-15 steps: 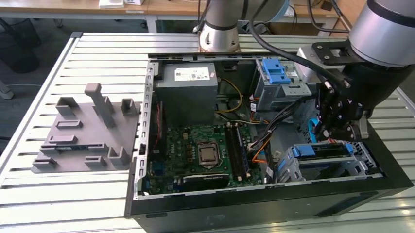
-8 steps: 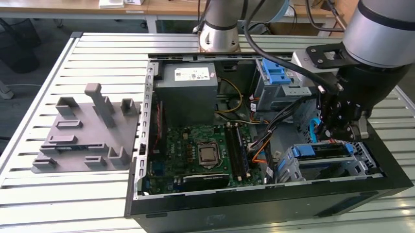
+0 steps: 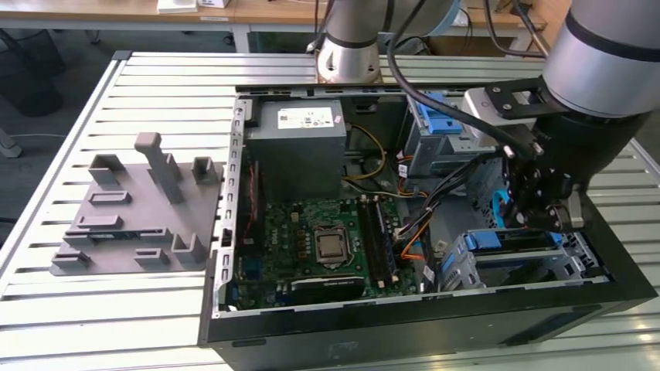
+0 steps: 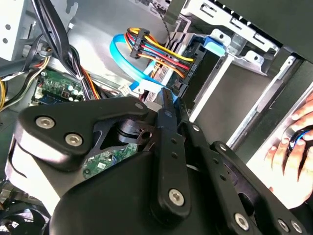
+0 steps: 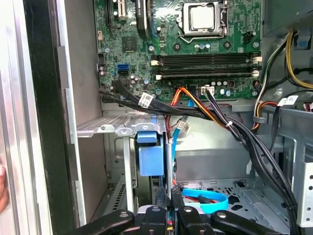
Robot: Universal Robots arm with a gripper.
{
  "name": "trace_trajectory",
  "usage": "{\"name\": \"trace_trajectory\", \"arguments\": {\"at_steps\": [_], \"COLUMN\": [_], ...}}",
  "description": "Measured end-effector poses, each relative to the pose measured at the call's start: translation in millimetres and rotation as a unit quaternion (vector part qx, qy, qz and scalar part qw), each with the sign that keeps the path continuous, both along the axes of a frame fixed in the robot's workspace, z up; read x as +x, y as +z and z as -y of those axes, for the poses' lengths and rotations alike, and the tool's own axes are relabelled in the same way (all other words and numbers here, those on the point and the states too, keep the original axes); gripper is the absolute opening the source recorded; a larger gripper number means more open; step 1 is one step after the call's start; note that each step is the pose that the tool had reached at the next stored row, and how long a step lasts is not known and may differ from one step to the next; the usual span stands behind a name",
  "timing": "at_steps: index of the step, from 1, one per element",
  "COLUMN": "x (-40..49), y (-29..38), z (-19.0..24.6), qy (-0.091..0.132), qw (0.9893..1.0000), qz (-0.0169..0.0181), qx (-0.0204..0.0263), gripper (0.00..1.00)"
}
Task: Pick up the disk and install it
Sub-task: 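Insert the second disk wire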
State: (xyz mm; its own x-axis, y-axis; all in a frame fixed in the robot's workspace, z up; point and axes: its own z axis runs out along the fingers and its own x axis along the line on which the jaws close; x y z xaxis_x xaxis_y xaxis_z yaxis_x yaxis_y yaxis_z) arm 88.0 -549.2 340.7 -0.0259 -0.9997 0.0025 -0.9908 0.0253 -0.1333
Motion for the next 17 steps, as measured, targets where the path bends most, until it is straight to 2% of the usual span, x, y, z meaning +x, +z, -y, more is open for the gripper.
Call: {"name": "trace_trajectory", "arguments": {"at_steps": [3, 5, 10, 17], "x": [0.0, 0.1, -0.1, -0.2], "y": [-0.4, -0.7, -2.7, -5.7], "z": [3.1, 3.6, 4.5, 6.8], "qy": [0.000, 0.001, 0.003, 0.004], "qw": [1.0000, 1.0000, 1.0000, 1.0000], "qz": [0.0008, 0.0015, 0.0062, 0.0078], "qx": [0.0001, 0.0001, 0.0001, 0.0007], "gripper": [0.16, 0.16, 0.16, 0.16]}}
